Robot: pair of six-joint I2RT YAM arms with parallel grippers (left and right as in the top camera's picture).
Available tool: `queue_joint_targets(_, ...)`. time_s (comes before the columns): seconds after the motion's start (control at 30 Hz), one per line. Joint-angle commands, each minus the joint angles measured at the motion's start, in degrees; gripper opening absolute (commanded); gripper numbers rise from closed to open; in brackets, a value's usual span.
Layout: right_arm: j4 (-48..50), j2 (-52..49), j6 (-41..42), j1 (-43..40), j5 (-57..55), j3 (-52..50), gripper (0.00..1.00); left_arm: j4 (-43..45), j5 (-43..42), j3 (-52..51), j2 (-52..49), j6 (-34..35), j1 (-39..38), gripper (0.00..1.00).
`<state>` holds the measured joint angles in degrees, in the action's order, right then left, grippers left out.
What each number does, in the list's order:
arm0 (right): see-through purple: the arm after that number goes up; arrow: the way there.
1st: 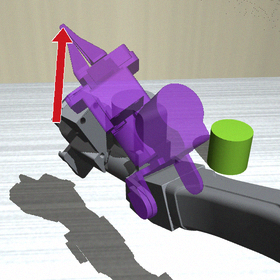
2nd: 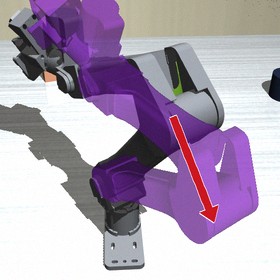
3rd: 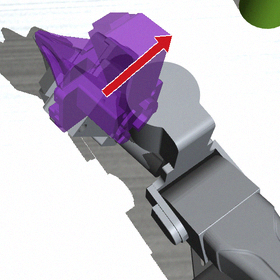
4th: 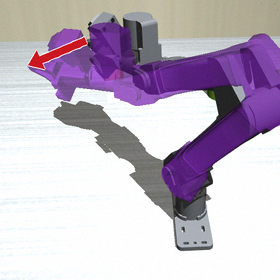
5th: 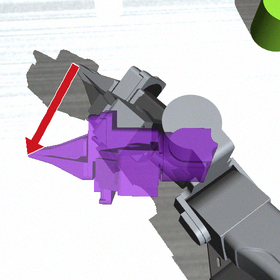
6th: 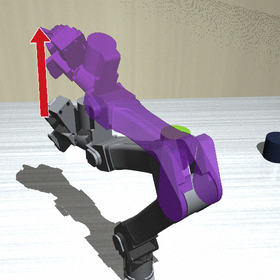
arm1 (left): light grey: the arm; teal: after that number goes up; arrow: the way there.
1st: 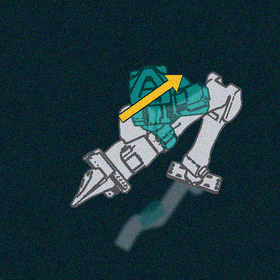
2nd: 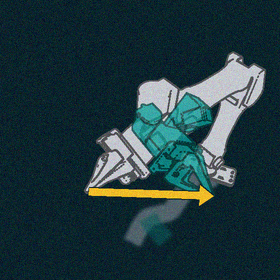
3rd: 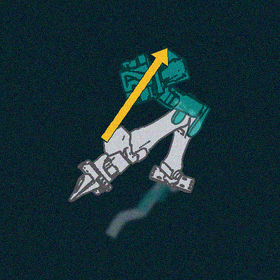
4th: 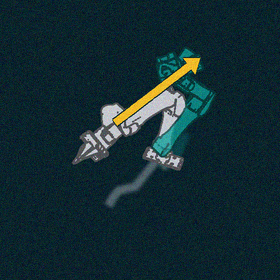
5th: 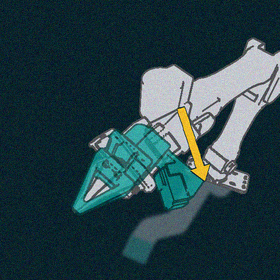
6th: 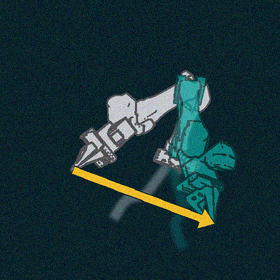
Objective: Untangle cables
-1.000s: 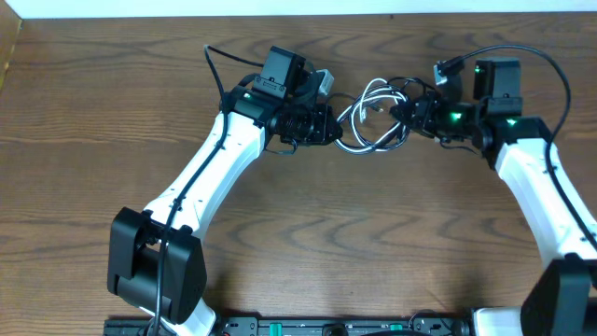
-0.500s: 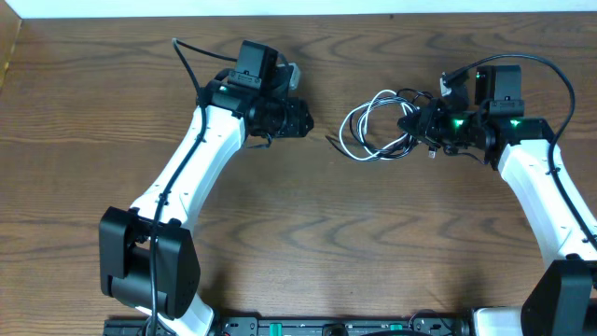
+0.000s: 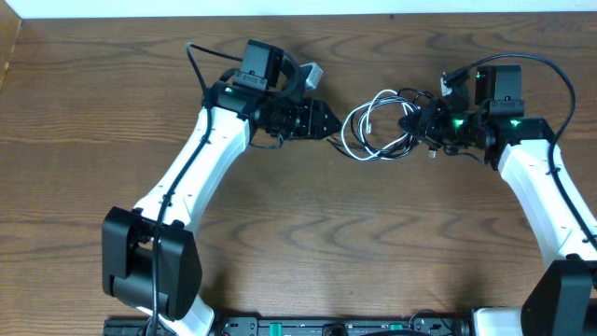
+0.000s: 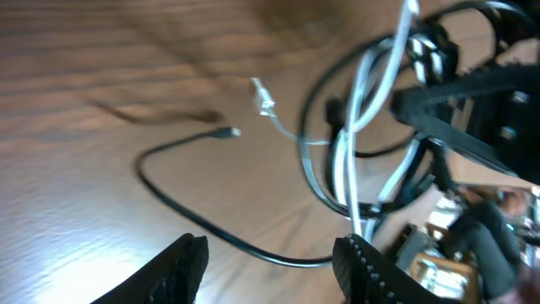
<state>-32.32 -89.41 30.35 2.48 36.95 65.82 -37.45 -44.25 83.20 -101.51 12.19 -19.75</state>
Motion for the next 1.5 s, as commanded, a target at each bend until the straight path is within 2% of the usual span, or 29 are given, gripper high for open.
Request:
queue_joint_targets(0.0, 0.2, 0.2, -0.9, -0.3, 0.5, 0.2, 0.01, 0.0, -3.8, 1.0, 1.1, 2.1, -1.5, 0.53)
queue_joint_targets(0.3, 0.2, 0.2, -0.9, -0.3, 0.4, 0.2, 0.01, 0.0, -2.7, 1.0, 0.6, 2.6, -4.5, 0.53)
queue_joint_targets(0.43, 0.2, 0.2, -1.1, -0.3, 0.3, 0.2, 0.01, 2.6, -4.1, 1.0, 0.6, 4.3, -4.6, 0.53)
queue_joint_targets(0.5, 0.1, 0.2, -1.2, -0.3, 0.1, 0.2, 0.01, 5.7, -8.9, 1.0, 0.6, 4.5, -4.0, 0.53)
queue_joint_targets(0.53, 0.0, 0.2, -1.2, -0.3, 0.1, 0.2, 0.01, 8.2, -12.9, 1.0, 0.6, 4.5, -3.6, 0.53)
queue_joint_targets(0.57, -0.3, 0.2, -1.3, -0.3, 0.0, 0.2, 0.01, 13.0, -20.7, 1.0, 0.6, 4.6, -2.8, 0.53)
queue_joint_targets(0.63, -0.5, 0.2, -1.6, -0.3, 0.0, 0.2, 0.01, 18.4, -28.0, 1.0, 0.6, 6.2, -1.9, 0.54)
queue_joint_targets(0.7, -0.5, 0.2, -1.7, -0.3, 0.0, 0.2, 0.01, 21.4, -31.7, 1.0, 0.6, 7.1, -1.3, 0.54)
queue_joint_targets(0.8, -0.5, 0.2, -1.7, -0.3, 0.0, 0.2, 0.01, 21.7, -32.0, 1.0, 0.6, 7.0, -1.0, 0.54)
queue_joint_targets(0.9, -0.5, 0.2, -1.7, -0.3, 0.0, 0.2, 0.01, 19.1, -25.0, 1.0, 0.6, 6.8, -1.1, 0.54)
queue_joint_targets(1.03, -0.5, 0.2, -1.7, -0.3, 0.0, 0.2, 0.01, 11.3, -8.2, 1.0, 0.5, 6.3, -1.9, 0.54)
queue_joint_targets(1.1, -0.5, 0.2, -1.7, -0.3, 0.0, 0.2, 0.01, 8.2, -2.5, 1.0, 0.5, 6.3, -3.1, 0.54)
queue_joint_targets(1.23, -0.4, 0.2, -1.7, -0.3, -0.5, 0.2, 0.01, 6.2, 3.3, 1.0, 0.0, 6.3, -6.6, 0.54)
queue_joint_targets(1.3, -0.5, 0.2, -1.7, -0.3, -0.6, 0.2, 0.01, 5.9, 8.9, 1.0, -0.5, 6.3, -8.8, 0.54)
queue_joint_targets(1.33, -0.7, 0.2, -1.7, -0.3, -0.6, 0.2, 0.01, 5.3, 12.4, 1.0, -0.6, 6.3, -9.4, 0.52)
queue_joint_targets(1.47, -0.7, 0.2, -1.7, -0.3, -1.9, 0.2, 0.01, 1.6, 26.0, 1.0, -0.6, 6.4, -9.7, 0.28)
